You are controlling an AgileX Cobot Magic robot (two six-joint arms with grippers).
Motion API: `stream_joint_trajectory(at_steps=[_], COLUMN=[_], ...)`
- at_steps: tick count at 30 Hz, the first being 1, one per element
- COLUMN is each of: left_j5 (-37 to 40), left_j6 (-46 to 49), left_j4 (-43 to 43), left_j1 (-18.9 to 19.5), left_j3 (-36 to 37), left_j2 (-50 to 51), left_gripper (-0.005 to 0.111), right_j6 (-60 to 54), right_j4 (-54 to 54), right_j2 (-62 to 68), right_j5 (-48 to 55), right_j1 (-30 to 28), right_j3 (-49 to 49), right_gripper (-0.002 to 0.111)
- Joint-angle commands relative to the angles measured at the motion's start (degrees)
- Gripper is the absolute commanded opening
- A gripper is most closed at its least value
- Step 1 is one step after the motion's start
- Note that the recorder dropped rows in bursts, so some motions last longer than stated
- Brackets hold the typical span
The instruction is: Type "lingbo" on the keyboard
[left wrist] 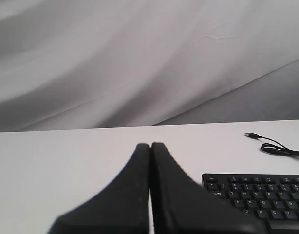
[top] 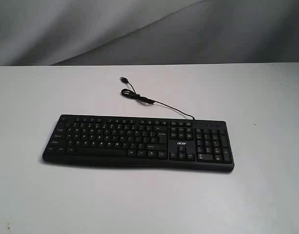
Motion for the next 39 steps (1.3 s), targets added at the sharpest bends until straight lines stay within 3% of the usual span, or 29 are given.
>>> stream_joint_trajectory(at_steps=[1, 7, 12, 15, 20, 24, 28, 39], left_j5=[-0.5, -0.5, -0.5, -0.5, -0.5, -0.5, -0.5, -0.5], left_j6=[-0.12, -0.12, -0.12, -0.12, -0.12, -0.12, -0.12, -0.12], left_j4=[0.01, 0.01, 0.01, 0.01, 0.01, 0.01, 0.01, 0.01], left_j1=[-0.38, -0.38, -0.38, -0.38, -0.38, -0.38, -0.38, -0.38], left_j3=[0.28, 0.28, 0.28, 0.28, 0.28, 0.28, 0.28, 0.28], left_j2=[-0.28, -0.28, -0.28, -0.28, -0.28, -0.28, -0.28, -0.28], left_gripper=[0.001, 0.001, 0.001, 0.001, 0.001, 0.001, 0.001, 0.001], right_j6=[0.29, 0.29, 0.29, 0.91, 21.58, 27.43, 44.02, 81.72], right_j4=[-0.63, 1.81, 1.81, 2.26, 8.2, -7.98, -29.51, -78.42], right_j2=[-0.19, -0.19, -0.19, -0.19, -0.19, 0.86, 10.05, 56.53], right_j5=[-1.97, -18.53, -23.94, -32.87, -45.95, -47.71, -40.79, -42.22], right_j1=[-0.45, -0.45, -0.45, -0.45, -0.45, -0.45, -0.45, -0.45], right_j3=[0.23, 0.23, 0.23, 0.23, 0.23, -1.75, -11.06, -44.62], right_gripper=[0.0, 0.0, 0.0, 0.0, 0.0, 0.0, 0.0, 0.0])
